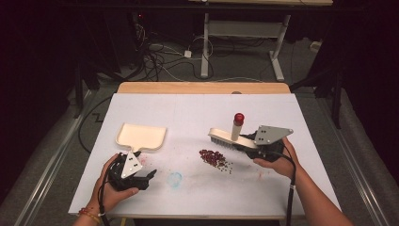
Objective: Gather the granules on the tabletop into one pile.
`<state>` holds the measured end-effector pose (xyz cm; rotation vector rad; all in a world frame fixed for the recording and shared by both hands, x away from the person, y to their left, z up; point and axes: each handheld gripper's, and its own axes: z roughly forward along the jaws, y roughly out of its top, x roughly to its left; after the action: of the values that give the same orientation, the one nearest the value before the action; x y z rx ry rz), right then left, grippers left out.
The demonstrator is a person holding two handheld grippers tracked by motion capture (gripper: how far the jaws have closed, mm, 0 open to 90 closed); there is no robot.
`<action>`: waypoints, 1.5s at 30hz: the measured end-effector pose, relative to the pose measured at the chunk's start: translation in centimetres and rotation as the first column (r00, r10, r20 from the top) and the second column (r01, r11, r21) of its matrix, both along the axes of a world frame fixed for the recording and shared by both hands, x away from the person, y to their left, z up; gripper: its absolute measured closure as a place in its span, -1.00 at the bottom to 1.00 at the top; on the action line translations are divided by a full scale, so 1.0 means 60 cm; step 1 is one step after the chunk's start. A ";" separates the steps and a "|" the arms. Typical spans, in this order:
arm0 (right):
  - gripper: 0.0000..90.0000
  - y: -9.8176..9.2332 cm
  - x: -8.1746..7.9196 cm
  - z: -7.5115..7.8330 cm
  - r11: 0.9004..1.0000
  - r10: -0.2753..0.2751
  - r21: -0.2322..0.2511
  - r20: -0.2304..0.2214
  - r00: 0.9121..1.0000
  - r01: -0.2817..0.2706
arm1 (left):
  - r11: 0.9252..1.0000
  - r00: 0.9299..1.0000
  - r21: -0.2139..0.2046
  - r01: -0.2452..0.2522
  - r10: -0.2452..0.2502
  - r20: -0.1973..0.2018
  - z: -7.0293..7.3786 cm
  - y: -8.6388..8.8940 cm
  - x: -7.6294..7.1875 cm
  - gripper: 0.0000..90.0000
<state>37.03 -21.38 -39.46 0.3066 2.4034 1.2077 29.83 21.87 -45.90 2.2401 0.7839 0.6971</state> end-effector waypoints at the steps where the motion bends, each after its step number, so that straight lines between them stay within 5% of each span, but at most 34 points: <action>1: 0.49 -0.005 -0.008 -0.001 1.000 -0.012 -0.004 -0.010 1.000 0.012 | 1.000 1.000 0.000 0.003 -0.003 0.003 0.001 0.000 -0.001 -0.61; 8: 0.49 -0.038 -0.058 -0.003 0.997 -0.076 -0.031 -0.040 0.996 0.075 | 1.000 1.000 0.003 0.009 -0.009 0.005 0.001 -0.003 -0.001 -0.61; 17: 0.50 -0.084 -0.108 -0.005 0.995 -0.096 -0.008 -0.096 0.991 0.096 | 1.000 1.000 0.019 0.025 -0.025 0.002 0.001 -0.010 -0.001 -0.61; 21: 0.50 -0.092 -0.122 -0.017 0.994 -0.102 -0.042 -0.124 0.987 0.098 | 0.999 1.000 0.018 0.028 -0.028 0.003 0.001 -0.010 -0.001 -0.61; 26: 0.50 -0.087 -0.126 -0.030 0.994 -0.089 -0.081 -0.144 0.986 0.078 | 0.999 1.000 0.025 0.030 -0.030 -0.006 -0.001 -0.011 0.001 -0.61; 31: 0.50 -0.067 -0.119 -0.039 0.997 -0.053 -0.071 -0.170 0.984 0.042 | 0.999 0.999 0.028 0.035 -0.035 -0.010 -0.002 -0.014 0.002 -0.61; 39: 0.50 -0.019 -0.098 -0.041 0.997 -0.028 -0.080 -0.152 0.988 0.015 | 0.999 0.999 0.030 0.040 -0.039 -0.016 -0.003 -0.017 0.004 -0.61; 45: 0.50 -0.012 -0.093 -0.032 0.997 -0.034 -0.079 -0.131 0.991 0.023 | 0.999 0.999 0.034 0.038 -0.037 -0.021 -0.006 -0.015 0.003 -0.61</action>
<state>31.47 -22.10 -41.38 0.4076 2.5428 1.1106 30.02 20.97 -46.23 2.2900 0.7430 0.6751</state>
